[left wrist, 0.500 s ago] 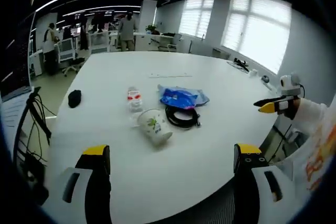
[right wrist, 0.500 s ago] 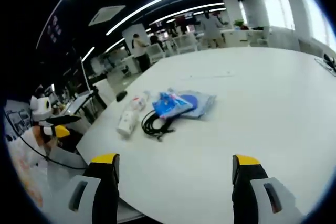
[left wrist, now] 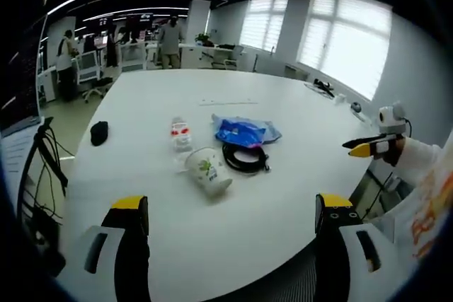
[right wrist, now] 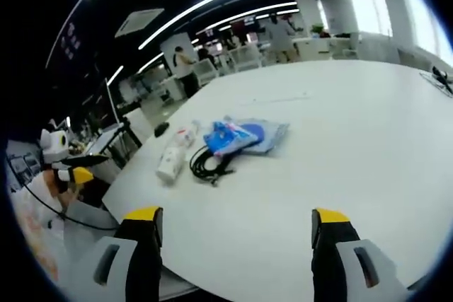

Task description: Arrange the tabletop items into an orderly group along one side of the table until the central work area is clear of visible clutter.

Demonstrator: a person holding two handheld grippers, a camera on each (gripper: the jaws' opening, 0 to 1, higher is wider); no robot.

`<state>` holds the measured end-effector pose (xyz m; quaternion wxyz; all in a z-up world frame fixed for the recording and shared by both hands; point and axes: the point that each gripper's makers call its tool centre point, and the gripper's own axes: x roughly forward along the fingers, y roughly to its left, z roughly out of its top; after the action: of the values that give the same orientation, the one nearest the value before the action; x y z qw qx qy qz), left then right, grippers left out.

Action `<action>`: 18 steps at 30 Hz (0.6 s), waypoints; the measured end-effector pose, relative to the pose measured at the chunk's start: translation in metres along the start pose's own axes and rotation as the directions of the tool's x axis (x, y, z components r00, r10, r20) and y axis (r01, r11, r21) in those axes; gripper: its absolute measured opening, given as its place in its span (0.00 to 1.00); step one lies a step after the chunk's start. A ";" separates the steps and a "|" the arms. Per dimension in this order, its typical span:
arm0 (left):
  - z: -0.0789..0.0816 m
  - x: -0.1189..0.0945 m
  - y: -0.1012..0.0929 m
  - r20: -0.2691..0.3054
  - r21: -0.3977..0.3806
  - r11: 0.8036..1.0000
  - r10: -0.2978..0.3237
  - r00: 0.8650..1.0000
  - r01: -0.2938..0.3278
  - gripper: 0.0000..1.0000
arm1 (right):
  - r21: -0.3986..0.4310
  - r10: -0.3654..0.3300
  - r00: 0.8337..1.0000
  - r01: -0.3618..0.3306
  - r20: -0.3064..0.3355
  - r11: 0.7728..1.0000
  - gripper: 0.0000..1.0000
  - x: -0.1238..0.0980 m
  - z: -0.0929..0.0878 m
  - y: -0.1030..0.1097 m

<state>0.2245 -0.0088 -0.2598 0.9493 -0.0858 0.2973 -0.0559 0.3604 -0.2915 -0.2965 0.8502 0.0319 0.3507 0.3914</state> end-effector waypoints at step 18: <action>-0.004 -0.004 0.001 -0.010 0.014 1.000 -0.001 1.000 0.001 1.00 | 0.036 0.003 1.000 -0.003 0.003 0.999 0.88 -0.006 -0.007 0.004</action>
<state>0.2189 -0.0077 -0.2609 0.9483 -0.0789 0.3017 -0.0588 0.3506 -0.2940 -0.2972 0.8494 0.0485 0.3564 0.3862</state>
